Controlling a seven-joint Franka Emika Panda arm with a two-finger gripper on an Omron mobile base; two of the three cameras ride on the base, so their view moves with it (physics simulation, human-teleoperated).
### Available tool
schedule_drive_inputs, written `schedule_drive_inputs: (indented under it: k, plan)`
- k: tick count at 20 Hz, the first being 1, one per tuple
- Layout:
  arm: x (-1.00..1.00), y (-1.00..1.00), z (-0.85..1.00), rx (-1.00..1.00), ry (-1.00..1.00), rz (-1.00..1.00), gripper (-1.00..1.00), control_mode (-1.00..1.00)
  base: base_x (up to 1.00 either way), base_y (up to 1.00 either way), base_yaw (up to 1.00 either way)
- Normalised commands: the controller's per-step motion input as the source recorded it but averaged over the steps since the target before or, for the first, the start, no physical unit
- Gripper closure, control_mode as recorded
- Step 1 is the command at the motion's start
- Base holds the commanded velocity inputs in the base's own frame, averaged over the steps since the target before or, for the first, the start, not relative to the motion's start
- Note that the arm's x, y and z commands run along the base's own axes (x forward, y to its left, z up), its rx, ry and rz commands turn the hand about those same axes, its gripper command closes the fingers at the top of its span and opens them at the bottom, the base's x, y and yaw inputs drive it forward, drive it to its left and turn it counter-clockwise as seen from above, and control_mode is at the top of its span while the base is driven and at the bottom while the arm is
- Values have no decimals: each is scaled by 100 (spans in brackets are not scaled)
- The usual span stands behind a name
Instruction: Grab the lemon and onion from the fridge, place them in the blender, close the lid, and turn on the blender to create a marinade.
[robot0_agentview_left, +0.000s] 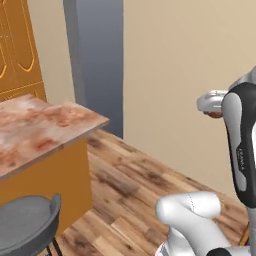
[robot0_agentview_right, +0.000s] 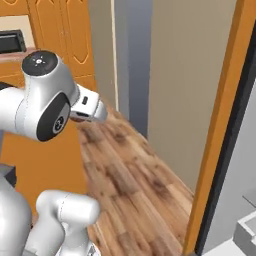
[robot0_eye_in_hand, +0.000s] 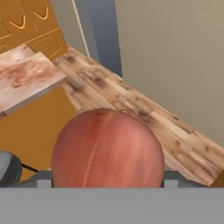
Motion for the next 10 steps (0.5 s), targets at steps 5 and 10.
schedule_drive_inputs:
  k: [5, 10]
  plan:
    - [0, 0, 0, 0, 0, 0, 100, 100, 100, -39, 28]
    - [0, 0, 0, 0, 0, 0, 100, 100, 100, -45, 27]
